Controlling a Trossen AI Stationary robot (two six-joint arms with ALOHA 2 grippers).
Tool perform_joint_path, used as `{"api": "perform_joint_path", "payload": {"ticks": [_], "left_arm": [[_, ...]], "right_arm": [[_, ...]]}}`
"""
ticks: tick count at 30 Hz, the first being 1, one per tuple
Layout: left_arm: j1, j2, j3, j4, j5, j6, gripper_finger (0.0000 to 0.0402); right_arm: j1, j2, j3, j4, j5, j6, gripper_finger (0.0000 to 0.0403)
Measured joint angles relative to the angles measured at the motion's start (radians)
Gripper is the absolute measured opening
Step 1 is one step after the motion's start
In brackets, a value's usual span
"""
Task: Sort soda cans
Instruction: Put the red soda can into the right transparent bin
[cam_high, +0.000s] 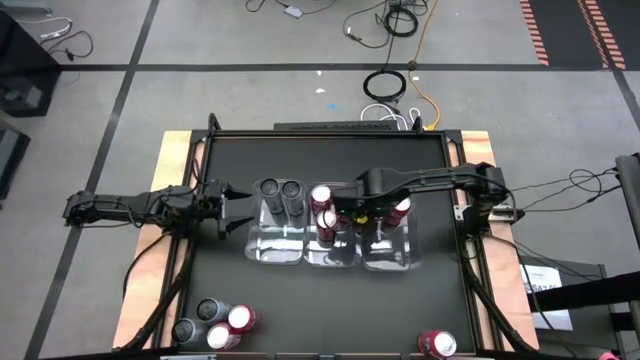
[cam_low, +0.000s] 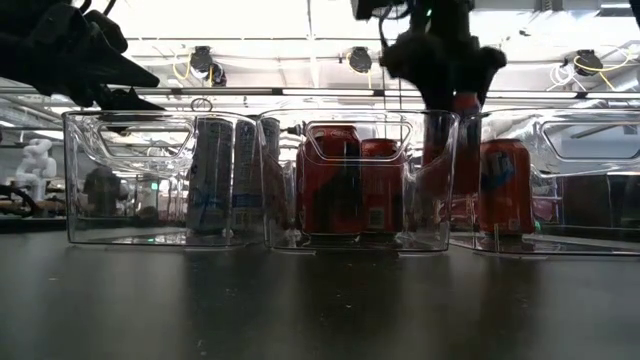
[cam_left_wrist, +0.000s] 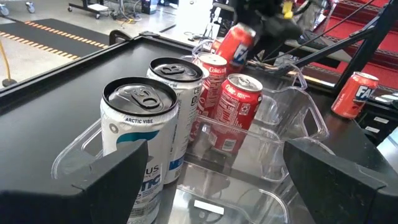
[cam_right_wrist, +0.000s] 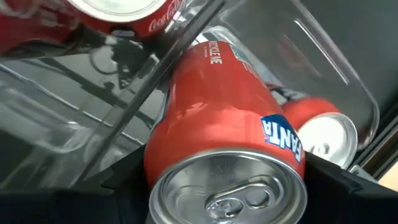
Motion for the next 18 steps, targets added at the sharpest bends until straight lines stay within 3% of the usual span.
{"api": "perform_joint_path", "payload": {"ticks": [18], "left_arm": [[0.0, 0.0, 0.0, 0.0, 0.0, 0.0, 0.0382]], "right_arm": [[-0.083, 0.1, 0.0, 0.017, 0.055, -0.465, 0.0289]]}}
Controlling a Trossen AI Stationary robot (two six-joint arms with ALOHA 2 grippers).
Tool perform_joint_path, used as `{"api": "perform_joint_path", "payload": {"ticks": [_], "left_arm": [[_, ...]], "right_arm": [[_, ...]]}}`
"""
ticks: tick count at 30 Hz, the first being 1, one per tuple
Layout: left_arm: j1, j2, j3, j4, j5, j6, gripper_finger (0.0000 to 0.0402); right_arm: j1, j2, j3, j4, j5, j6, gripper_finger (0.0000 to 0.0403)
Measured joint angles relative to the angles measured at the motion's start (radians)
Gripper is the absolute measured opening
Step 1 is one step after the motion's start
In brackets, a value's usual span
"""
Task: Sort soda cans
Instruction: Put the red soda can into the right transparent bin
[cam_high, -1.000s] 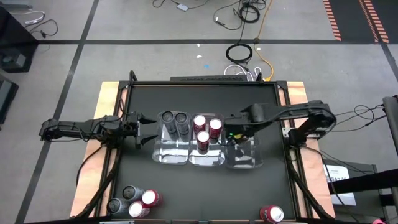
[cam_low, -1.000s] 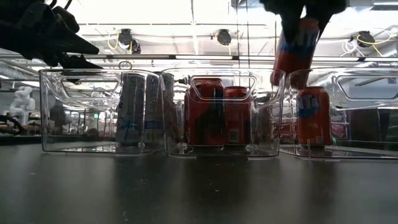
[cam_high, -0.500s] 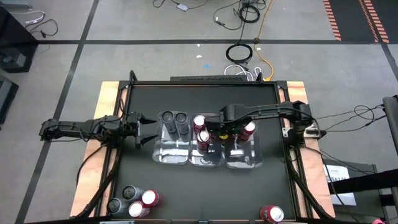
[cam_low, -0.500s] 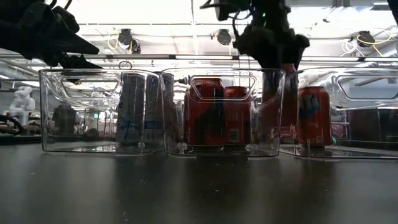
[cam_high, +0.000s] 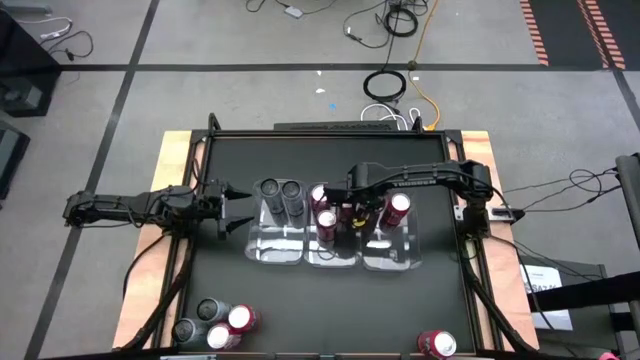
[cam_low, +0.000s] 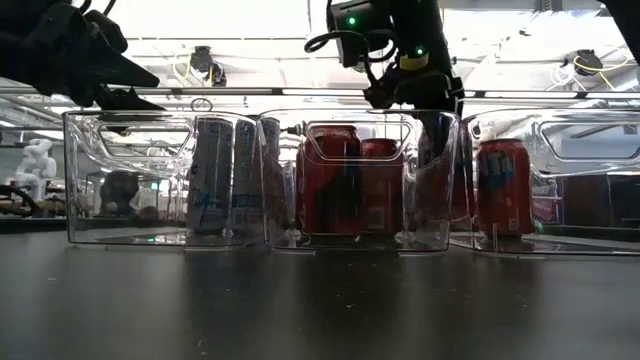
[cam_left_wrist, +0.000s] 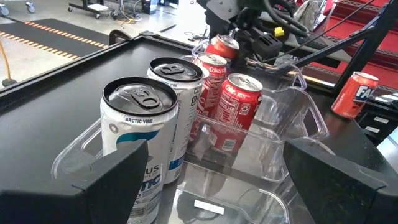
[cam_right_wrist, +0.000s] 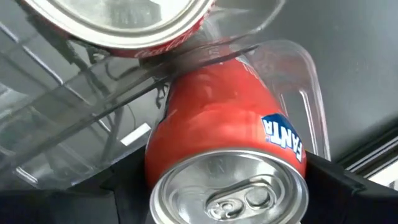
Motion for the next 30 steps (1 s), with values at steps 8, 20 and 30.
{"api": "perform_joint_path", "payload": {"ticks": [8, 20, 30], "left_arm": [[0.0, 0.0, 0.0, 0.0, 0.0, 0.0, 0.0382], [0.0, 0.0, 0.0, 0.0, 0.0, 0.0, 0.0382], [0.0, 0.0, 0.0, 0.0, 0.0, 0.0, 0.0382]], "right_arm": [[-0.04, 0.0, -0.008, 0.02, -0.047, -0.102, 0.0289], [-0.043, -0.002, -0.071, 0.064, -0.105, -0.116, 0.029], [-0.043, -0.004, -0.084, 0.072, -0.102, -0.132, 0.0325]]}}
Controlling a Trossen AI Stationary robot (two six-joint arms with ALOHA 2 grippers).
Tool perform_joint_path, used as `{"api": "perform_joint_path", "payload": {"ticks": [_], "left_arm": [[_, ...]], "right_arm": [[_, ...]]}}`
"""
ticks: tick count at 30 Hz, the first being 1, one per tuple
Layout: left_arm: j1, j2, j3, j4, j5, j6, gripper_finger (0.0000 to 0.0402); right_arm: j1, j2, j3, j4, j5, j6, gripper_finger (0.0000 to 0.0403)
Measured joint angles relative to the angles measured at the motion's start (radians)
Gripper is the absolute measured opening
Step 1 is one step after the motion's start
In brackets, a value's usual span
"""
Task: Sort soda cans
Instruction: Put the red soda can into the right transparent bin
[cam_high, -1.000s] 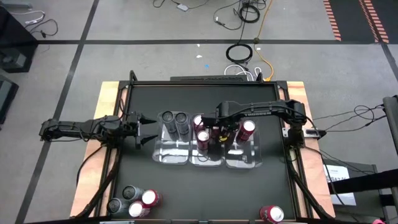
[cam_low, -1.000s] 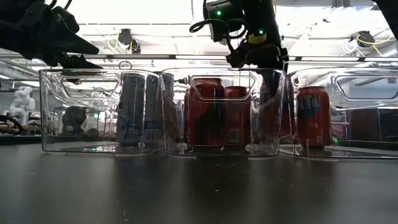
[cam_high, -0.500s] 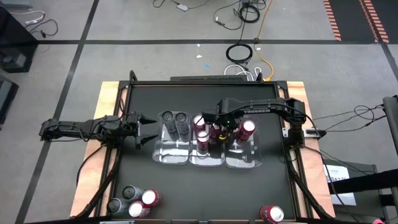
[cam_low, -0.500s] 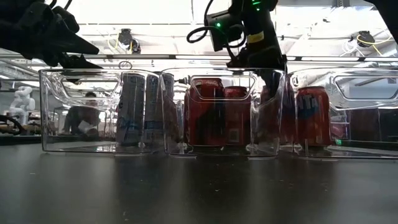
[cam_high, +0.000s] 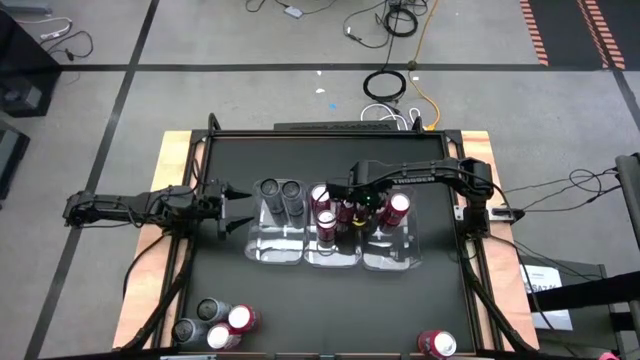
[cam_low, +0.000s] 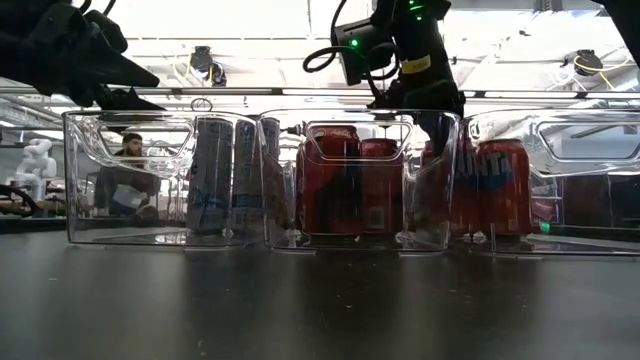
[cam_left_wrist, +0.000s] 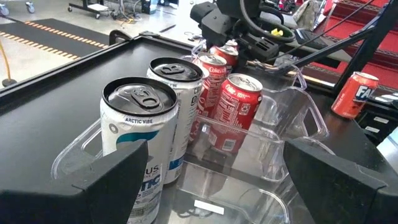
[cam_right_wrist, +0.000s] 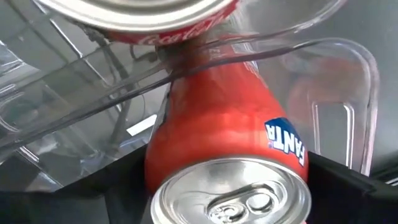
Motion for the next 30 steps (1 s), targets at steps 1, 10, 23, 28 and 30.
{"api": "perform_joint_path", "payload": {"ticks": [1, 10, 23, 28, 30], "left_arm": [[0.0, 0.0, 0.0, 0.0, 0.0, 0.0, 0.0382], [0.0, 0.0, 0.0, 0.0, 0.0, 0.0, 0.0382], [0.0, 0.0, 0.0, 0.0, 0.0, 0.0, 0.0382], [0.0, 0.0, 0.0, 0.0, 0.0, 0.0, 0.0382], [0.0, 0.0, 0.0, 0.0, 0.0, 0.0, 0.0382]], "right_arm": [[0.0, 0.001, -0.001, 0.0, 0.006, -0.002, 0.033], [0.0, 0.005, -0.004, -0.006, 0.059, 0.001, 0.0348], [0.0, 0.005, -0.002, -0.011, 0.053, 0.024, 0.0349], [0.001, 0.005, -0.002, -0.013, 0.051, 0.023, 0.035], [0.001, 0.005, -0.002, -0.013, 0.05, 0.023, 0.0352]]}}
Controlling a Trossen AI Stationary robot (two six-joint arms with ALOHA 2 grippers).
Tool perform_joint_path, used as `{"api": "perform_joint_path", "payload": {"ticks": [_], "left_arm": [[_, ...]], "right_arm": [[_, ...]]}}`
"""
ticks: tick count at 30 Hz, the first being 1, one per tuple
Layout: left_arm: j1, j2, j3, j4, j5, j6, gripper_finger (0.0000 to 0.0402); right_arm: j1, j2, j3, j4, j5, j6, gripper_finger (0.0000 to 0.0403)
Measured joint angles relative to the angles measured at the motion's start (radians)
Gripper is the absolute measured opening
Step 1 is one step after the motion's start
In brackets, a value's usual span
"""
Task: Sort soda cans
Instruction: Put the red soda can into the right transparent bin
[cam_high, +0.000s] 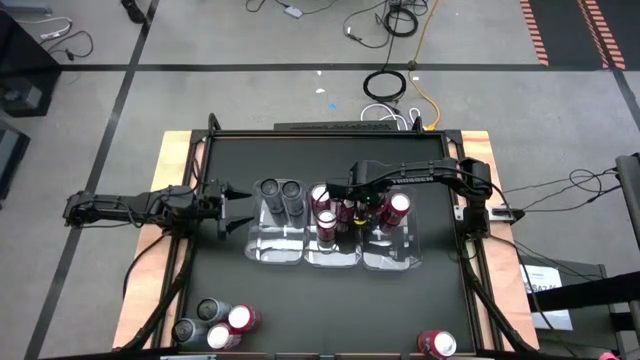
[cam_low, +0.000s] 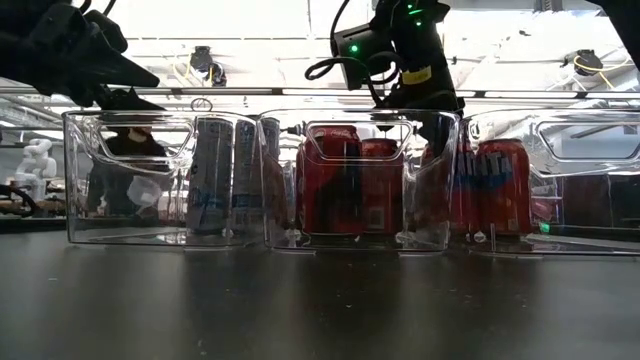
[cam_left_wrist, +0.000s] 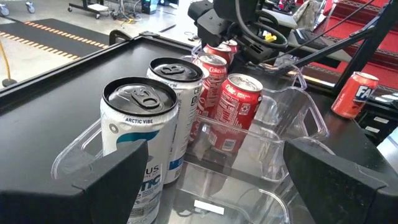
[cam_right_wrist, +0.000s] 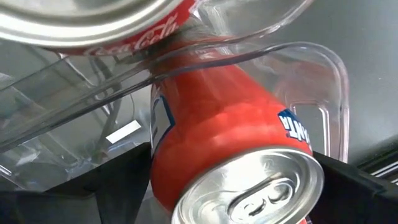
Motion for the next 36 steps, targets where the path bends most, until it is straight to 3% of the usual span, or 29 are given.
{"api": "perform_joint_path", "payload": {"ticks": [10, 20, 30, 36], "left_arm": [[0.0, 0.0, 0.0, 0.0, 0.0, 0.0, 0.0382], [0.0, 0.0, 0.0, 0.0, 0.0, 0.0, 0.0382], [0.0, 0.0, 0.0, 0.0, 0.0, 0.0, 0.0382], [0.0, 0.0, 0.0, -0.001, 0.0, 0.0, 0.0382]], "right_arm": [[0.0, -0.001, 0.0, 0.0, -0.002, 0.005, 0.0397], [0.0, -0.001, 0.083, -0.123, 0.007, 0.063, 0.0392], [0.021, -0.077, 0.243, -0.121, 0.033, 0.196, 0.0392], [0.096, -0.189, 0.295, -0.121, 0.037, 0.411, 0.0392]]}}
